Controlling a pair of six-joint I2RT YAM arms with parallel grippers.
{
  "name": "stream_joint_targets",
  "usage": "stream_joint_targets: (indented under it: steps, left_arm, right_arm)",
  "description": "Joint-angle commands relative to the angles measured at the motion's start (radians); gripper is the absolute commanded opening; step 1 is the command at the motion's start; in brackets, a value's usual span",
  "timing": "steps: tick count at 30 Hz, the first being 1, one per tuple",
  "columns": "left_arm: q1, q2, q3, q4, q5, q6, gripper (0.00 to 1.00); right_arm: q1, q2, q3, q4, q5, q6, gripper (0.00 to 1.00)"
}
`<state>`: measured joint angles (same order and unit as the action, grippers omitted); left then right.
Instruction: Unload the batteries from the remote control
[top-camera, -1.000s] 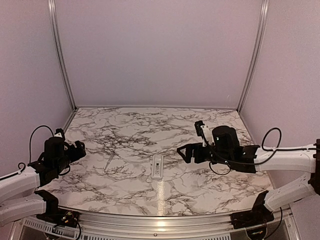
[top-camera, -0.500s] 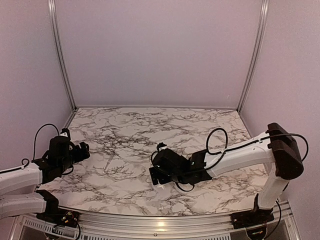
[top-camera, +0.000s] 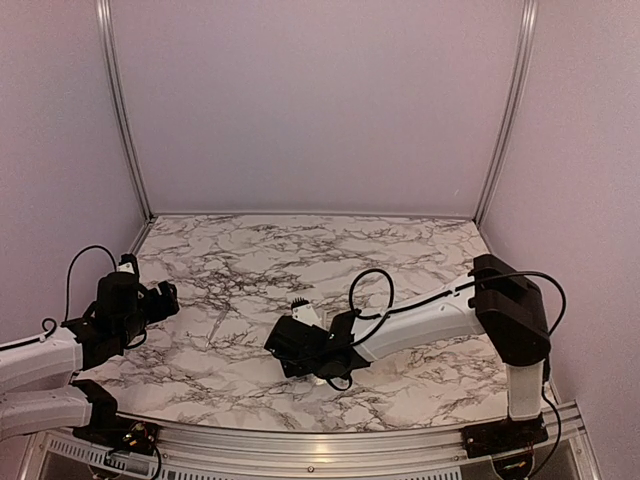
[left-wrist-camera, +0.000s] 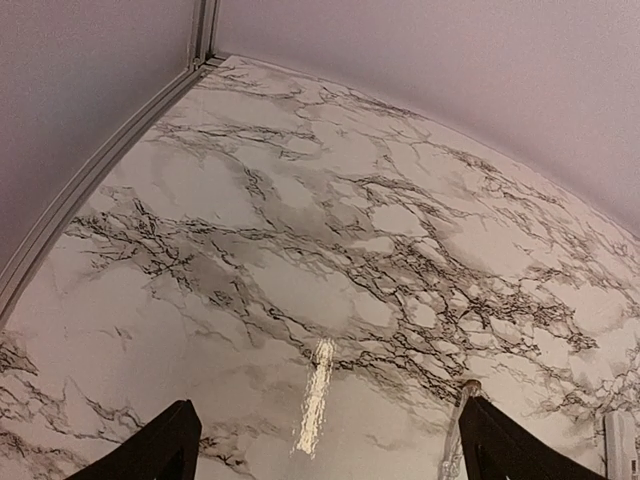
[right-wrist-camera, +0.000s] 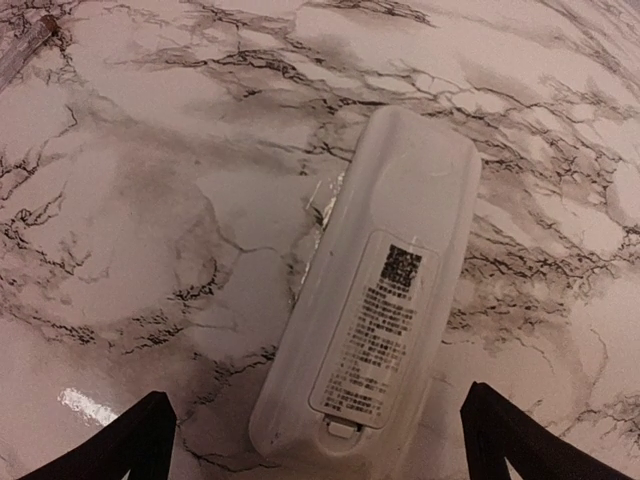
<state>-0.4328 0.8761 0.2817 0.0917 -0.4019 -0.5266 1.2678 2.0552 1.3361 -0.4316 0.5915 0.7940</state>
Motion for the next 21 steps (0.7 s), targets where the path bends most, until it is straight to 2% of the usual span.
stream_joint_targets:
  steps: [1, 8, 13, 21]
  left_arm:
    - [-0.006, -0.007, 0.017, 0.003, -0.018, 0.014, 0.94]
    - [-0.012, -0.01, 0.016, 0.0, -0.021, 0.013, 0.93]
    - [-0.017, -0.011, 0.017, 0.0, -0.025, 0.013, 0.93]
    - [-0.021, -0.012, 0.016, 0.002, -0.028, 0.014, 0.92]
  right_arm:
    - [0.004, 0.038, 0.055, -0.055, 0.069, 0.066, 0.98]
    - [-0.01, 0.049, 0.038, -0.021, 0.071, 0.08, 0.87]
    - [-0.019, 0.066, 0.033, -0.003, 0.051, 0.084, 0.83]
    - [-0.026, 0.073, 0.005, 0.015, 0.04, 0.1, 0.66]
